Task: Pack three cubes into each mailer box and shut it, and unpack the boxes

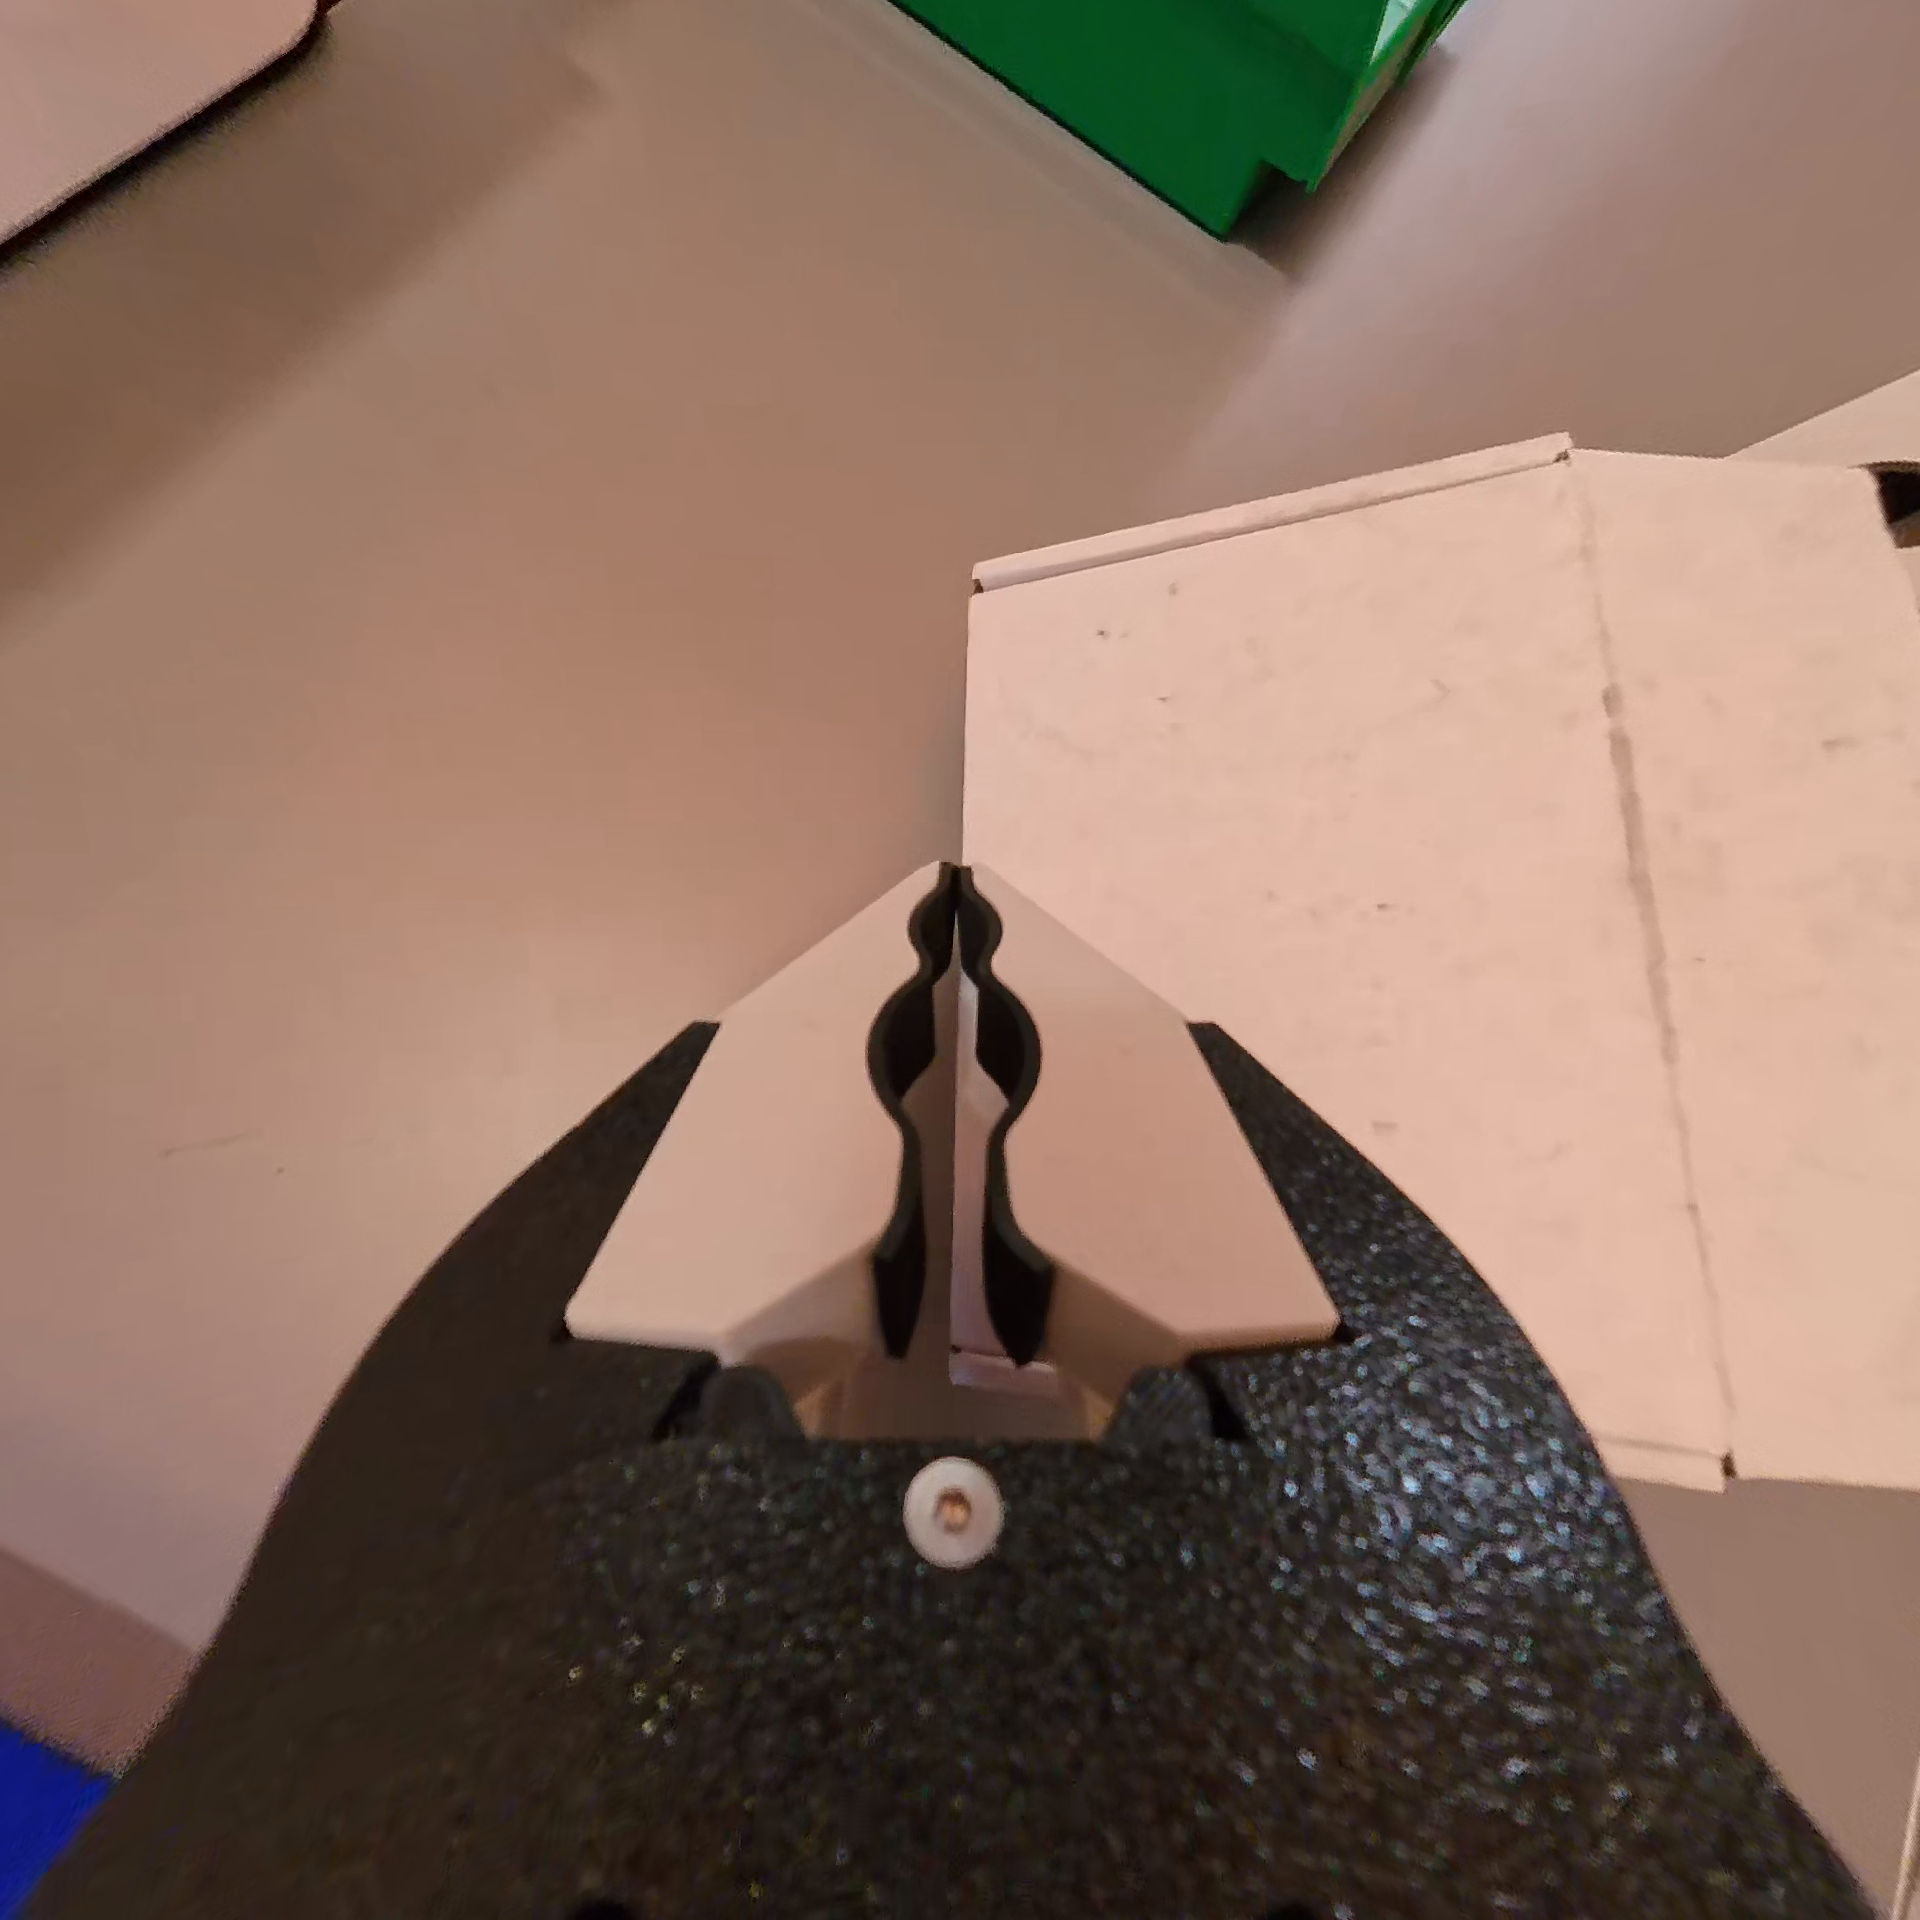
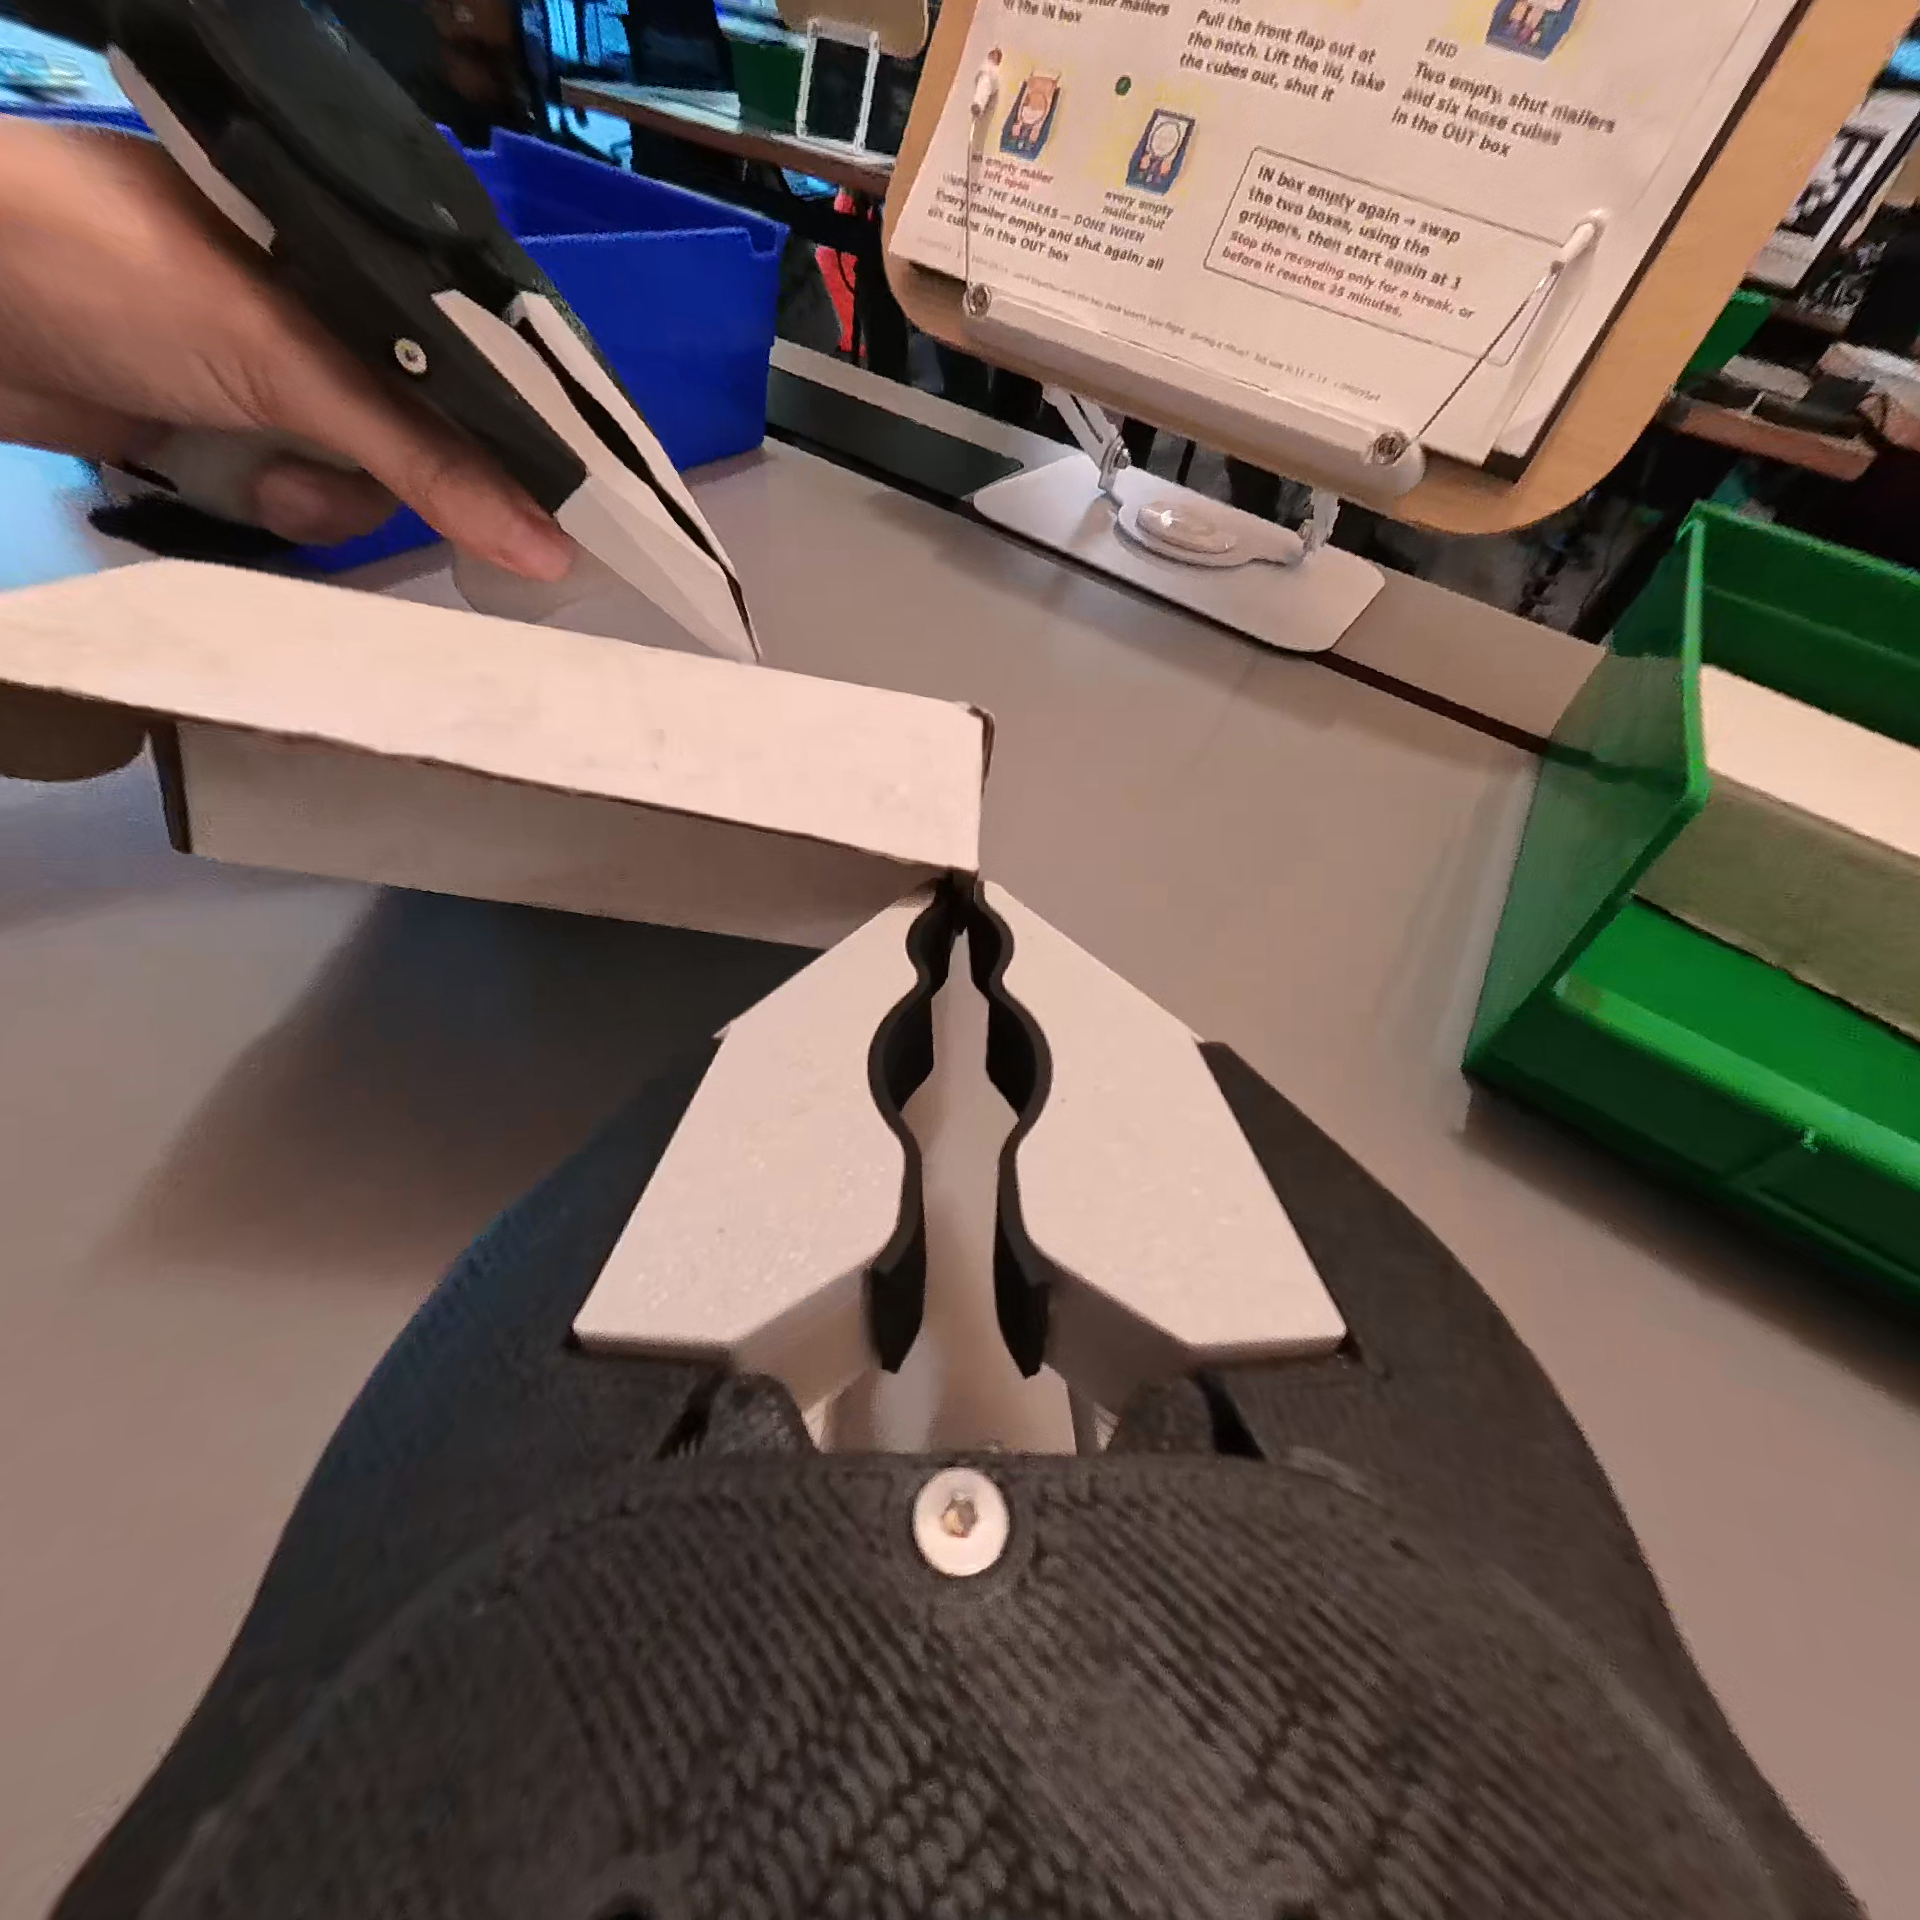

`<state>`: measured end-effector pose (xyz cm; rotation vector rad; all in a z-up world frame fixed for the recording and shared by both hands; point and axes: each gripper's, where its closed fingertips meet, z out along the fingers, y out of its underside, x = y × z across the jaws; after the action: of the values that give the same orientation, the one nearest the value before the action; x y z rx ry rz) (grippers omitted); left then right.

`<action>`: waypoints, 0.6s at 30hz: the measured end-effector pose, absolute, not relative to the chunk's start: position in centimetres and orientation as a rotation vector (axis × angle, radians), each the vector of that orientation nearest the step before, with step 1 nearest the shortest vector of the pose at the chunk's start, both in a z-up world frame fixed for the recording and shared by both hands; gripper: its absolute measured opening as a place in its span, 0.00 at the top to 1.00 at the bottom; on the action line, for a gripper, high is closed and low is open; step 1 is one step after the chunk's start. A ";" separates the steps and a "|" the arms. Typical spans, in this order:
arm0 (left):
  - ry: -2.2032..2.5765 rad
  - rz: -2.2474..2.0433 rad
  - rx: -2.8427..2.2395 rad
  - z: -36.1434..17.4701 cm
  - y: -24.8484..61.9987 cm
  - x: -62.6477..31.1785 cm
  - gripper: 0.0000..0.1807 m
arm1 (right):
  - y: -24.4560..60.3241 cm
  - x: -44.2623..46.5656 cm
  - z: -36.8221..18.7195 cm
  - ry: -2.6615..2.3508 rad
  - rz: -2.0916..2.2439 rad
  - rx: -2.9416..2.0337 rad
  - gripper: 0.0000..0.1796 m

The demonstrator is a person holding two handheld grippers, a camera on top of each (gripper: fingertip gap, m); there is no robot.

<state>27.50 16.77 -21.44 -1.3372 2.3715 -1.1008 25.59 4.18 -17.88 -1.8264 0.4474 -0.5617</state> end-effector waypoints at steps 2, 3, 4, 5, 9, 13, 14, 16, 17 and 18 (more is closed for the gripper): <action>2.367 -1.107 -1.341 -21.4 16.8 27.5 1.00 | 4.2 25.6 -17.9 0.441 -0.563 -1.823 1.00; 2.368 -1.103 -1.338 -21.4 16.8 27.5 1.00 | 4.2 25.6 -17.9 0.443 -0.554 -1.822 1.00; 2.370 -1.098 -1.336 -21.4 16.8 27.5 1.00 | 4.2 25.6 -17.9 0.438 -0.552 -1.823 1.00; 2.370 -1.094 -1.335 -21.5 16.8 27.5 1.00 | 4.2 25.7 -17.8 0.431 -0.558 -1.827 1.00; 2.365 -1.088 -1.338 -21.5 16.9 27.5 1.00 | 4.4 25.9 -17.7 0.398 -0.598 -1.824 0.99; 2.483 -0.865 -1.326 -24.0 17.7 26.6 1.00 | 3.3 25.2 -17.6 0.363 -0.700 -1.874 0.74; 2.539 -0.760 -1.292 -25.4 17.9 26.0 1.00 | 2.8 24.7 -16.9 0.352 -0.748 -1.849 0.73; 2.463 -0.817 -1.264 -25.4 17.7 26.6 1.00 | 3.2 22.5 -15.7 0.235 -0.784 -1.814 0.81; 2.435 -0.888 -1.311 -25.1 17.5 26.8 1.00 | 3.2 22.0 -15.7 0.206 -0.816 -1.824 0.81; 2.415 -0.938 -1.328 -24.7 17.3 26.9 1.00 | 3.2 21.8 -15.9 0.195 -0.841 -1.844 0.81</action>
<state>26.85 17.28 -24.73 -1.3283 2.4146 -0.9377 21.81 3.17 -15.88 -1.8435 0.1952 -0.8410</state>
